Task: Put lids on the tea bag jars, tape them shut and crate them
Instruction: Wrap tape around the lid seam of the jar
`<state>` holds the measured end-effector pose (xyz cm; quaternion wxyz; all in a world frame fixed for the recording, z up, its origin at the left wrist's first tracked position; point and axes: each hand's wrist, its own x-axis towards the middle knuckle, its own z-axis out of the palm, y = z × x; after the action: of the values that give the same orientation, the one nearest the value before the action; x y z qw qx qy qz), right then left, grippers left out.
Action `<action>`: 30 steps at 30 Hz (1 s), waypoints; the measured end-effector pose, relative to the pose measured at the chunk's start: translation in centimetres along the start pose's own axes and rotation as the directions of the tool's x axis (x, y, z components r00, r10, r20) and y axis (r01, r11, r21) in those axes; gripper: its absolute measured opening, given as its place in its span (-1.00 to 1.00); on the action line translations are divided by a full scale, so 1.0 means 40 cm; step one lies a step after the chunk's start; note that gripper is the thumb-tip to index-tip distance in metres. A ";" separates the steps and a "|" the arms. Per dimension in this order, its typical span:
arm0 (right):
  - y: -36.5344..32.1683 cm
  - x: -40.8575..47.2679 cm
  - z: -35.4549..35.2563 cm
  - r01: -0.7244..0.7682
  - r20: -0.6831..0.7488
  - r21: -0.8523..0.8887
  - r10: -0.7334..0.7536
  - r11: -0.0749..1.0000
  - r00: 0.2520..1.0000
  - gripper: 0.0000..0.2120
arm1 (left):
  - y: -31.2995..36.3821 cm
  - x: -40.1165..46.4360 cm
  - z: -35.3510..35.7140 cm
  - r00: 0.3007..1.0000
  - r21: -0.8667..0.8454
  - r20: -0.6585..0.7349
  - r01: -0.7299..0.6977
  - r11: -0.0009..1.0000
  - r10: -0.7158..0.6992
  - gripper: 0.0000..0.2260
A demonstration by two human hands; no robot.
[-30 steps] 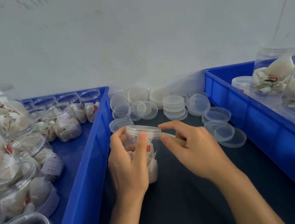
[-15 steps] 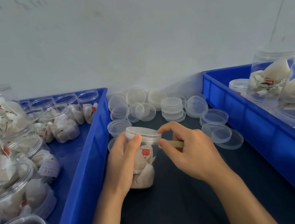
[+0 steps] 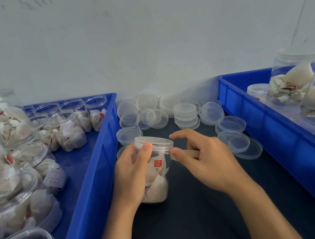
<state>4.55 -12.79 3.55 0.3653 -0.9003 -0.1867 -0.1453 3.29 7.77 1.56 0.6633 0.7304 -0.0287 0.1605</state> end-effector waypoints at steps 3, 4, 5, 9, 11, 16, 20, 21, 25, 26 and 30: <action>0.000 -0.006 -0.009 0.035 0.009 -0.022 -0.035 0.999 0.999 -0.72 | 0.004 -0.001 0.001 0.999 -0.032 0.010 0.033 0.999 -0.032 -0.64; -0.002 -0.009 -0.007 0.045 -0.007 -0.052 -0.046 0.998 0.999 -0.72 | 0.004 -0.001 0.004 0.999 -0.045 0.008 0.051 0.998 -0.050 -0.64; -0.007 -0.010 -0.004 0.053 -0.034 -0.095 -0.057 0.994 0.998 -0.72 | 0.003 0.000 0.005 0.997 -0.059 0.005 0.074 0.995 -0.074 -0.63; -0.022 -0.010 0.007 0.043 -0.091 -0.181 -0.060 0.982 0.994 -0.73 | 0.003 0.003 0.006 0.988 -0.095 0.019 0.156 0.983 -0.155 -0.63; -0.016 -0.007 0.008 0.034 -0.058 -0.169 -0.044 0.985 0.997 -0.71 | 0.004 0.003 0.004 0.986 -0.102 0.028 0.169 0.980 -0.167 -0.61; -0.010 -0.006 0.005 0.025 -0.008 -0.134 -0.026 0.991 1.000 -0.72 | 0.001 0.003 0.000 0.982 -0.107 0.064 0.181 0.978 -0.175 -0.61; -0.012 -0.007 0.002 0.017 0.022 -0.090 -0.015 0.996 1.000 -0.69 | 0.005 -0.003 -0.002 0.977 -0.153 0.112 0.195 0.969 -0.179 -0.58; -0.014 -0.008 0.002 0.017 0.028 -0.068 -0.015 0.998 0.999 -0.69 | 0.006 -0.005 -0.004 0.975 -0.172 0.121 0.204 0.964 -0.185 -0.57; -0.016 -0.010 0.004 0.019 0.036 0.010 -0.020 1.000 0.999 -0.73 | 0.004 -0.009 -0.003 0.964 -0.237 0.166 0.244 0.940 -0.209 -0.49; -0.015 -0.010 0.004 0.017 0.034 0.024 -0.018 1.000 0.999 -0.75 | 0.003 -0.010 0.000 0.964 -0.249 0.174 0.242 0.938 -0.203 -0.46; -0.011 -0.012 0.002 0.004 0.020 0.023 -0.004 1.000 1.000 -0.78 | -0.006 -0.011 0.011 0.967 -0.260 0.183 0.219 0.941 -0.175 -0.43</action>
<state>3.93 -12.55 3.57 0.3735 -0.8971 -0.1940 -0.1347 3.04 7.29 1.18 0.7675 0.6396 -0.0296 0.0295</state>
